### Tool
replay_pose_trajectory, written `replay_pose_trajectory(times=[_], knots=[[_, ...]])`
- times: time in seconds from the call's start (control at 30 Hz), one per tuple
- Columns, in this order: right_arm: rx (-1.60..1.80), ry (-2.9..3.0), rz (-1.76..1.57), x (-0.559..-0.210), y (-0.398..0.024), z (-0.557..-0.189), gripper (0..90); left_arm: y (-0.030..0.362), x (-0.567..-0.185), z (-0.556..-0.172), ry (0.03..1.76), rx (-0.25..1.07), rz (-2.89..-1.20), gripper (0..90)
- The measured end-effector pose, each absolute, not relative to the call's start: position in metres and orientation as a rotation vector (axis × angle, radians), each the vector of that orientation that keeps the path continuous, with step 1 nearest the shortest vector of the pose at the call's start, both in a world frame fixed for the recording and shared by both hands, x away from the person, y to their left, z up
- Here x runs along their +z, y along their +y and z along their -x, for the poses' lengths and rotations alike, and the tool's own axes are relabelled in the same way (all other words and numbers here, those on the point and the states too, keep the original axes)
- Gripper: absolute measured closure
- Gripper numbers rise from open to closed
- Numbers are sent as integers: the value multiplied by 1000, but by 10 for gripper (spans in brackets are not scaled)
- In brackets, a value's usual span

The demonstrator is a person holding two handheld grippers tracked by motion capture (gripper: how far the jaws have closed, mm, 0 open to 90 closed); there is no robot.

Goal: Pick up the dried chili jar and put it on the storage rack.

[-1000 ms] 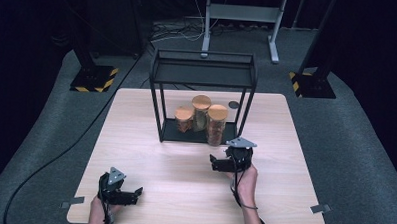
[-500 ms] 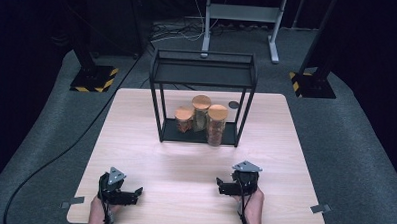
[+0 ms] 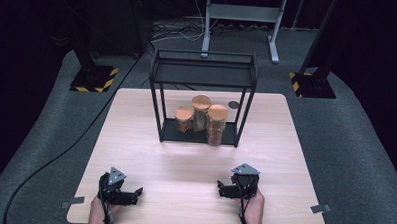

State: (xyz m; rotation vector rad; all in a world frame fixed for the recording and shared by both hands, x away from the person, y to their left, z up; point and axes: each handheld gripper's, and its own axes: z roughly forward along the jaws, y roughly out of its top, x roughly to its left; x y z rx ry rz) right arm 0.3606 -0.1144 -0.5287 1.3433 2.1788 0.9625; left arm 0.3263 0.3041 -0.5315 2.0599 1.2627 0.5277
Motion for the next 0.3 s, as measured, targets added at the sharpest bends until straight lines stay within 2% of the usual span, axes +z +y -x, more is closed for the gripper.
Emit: replay_pose_trajectory(times=[0.3], knots=[[929, 2221, -1312, -530, -113, -362, 0, 304, -532, -326, 1263, 528, -2057, 1]])
